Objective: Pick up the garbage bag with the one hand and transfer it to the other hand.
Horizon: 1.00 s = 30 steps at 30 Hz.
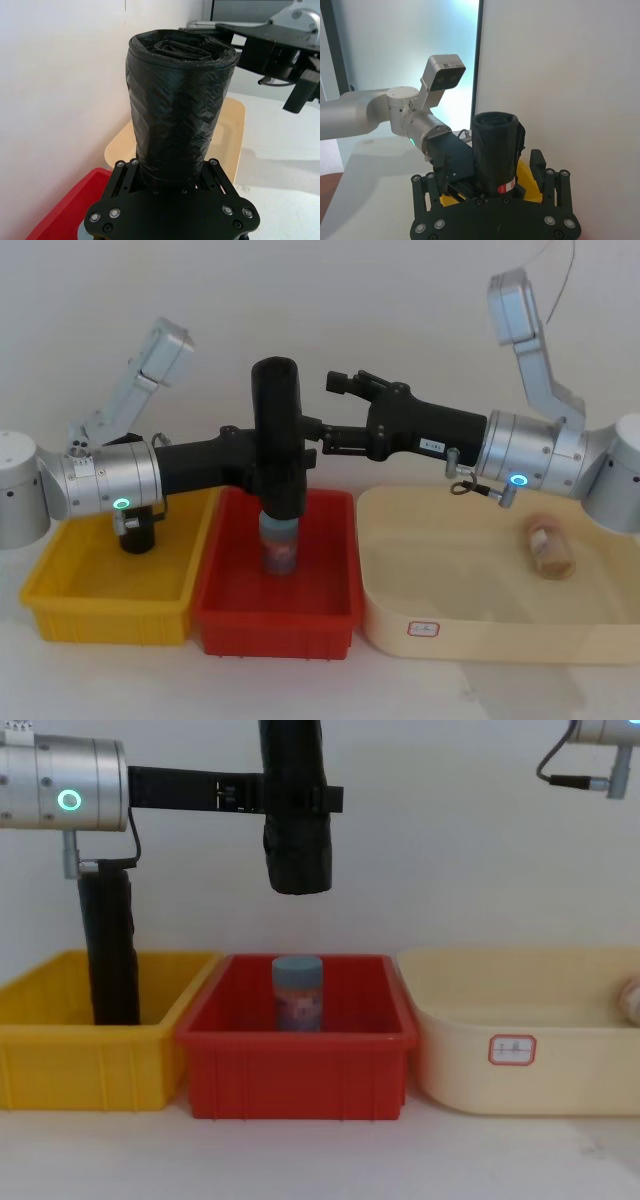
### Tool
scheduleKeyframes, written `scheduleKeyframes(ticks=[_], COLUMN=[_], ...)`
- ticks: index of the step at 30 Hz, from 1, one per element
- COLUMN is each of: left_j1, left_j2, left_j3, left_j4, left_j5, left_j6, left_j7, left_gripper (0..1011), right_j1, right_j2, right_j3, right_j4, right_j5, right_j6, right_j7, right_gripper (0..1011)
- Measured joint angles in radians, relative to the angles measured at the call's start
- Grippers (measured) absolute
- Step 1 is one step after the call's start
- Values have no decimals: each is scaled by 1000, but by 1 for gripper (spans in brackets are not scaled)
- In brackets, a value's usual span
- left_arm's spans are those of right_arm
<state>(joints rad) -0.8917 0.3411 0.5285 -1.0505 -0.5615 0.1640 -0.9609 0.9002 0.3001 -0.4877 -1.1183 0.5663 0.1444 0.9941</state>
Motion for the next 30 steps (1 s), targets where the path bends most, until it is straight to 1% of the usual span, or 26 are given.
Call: scheduleKeyframes(ticks=[7, 16, 18, 30], left_j1=[-9, -22, -23, -29], left_j2=[0, -2, -2, -2], left_j3=[14, 32, 34, 45], left_j4=[9, 19, 20, 26], left_j5=[7, 9, 9, 6], left_j6=[-11, -27, -29, -41], left_j7=[-1, -12, -13, -16], left_gripper=[421, 421, 421, 421], right_j1=[27, 63, 77, 121], right_j2=[-7, -21, -28, -54], right_j3=[-15, -36, -43, -67], right_j4=[21, 67, 86, 161], right_j5=[0, -8, -11, -16], right_j6=[3, 3, 2, -10], right_j7=[7, 9, 11, 24], right_gripper=[1001, 1001, 1001, 1001])
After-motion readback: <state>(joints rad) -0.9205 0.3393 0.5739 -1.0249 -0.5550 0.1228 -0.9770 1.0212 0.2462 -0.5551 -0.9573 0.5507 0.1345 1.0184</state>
